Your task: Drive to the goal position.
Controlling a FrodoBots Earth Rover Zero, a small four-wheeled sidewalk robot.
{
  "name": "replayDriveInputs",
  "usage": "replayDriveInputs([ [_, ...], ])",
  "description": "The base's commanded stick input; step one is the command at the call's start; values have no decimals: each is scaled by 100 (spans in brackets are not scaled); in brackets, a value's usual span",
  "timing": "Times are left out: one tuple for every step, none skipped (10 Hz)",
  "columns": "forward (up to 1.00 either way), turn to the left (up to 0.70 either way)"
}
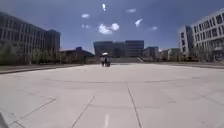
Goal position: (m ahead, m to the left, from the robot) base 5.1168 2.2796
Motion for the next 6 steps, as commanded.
replayDriveInputs([
  [50,0],
  [50,0],
  [50,0],
  [50,0],
  [50,0],
  [50,0],
])
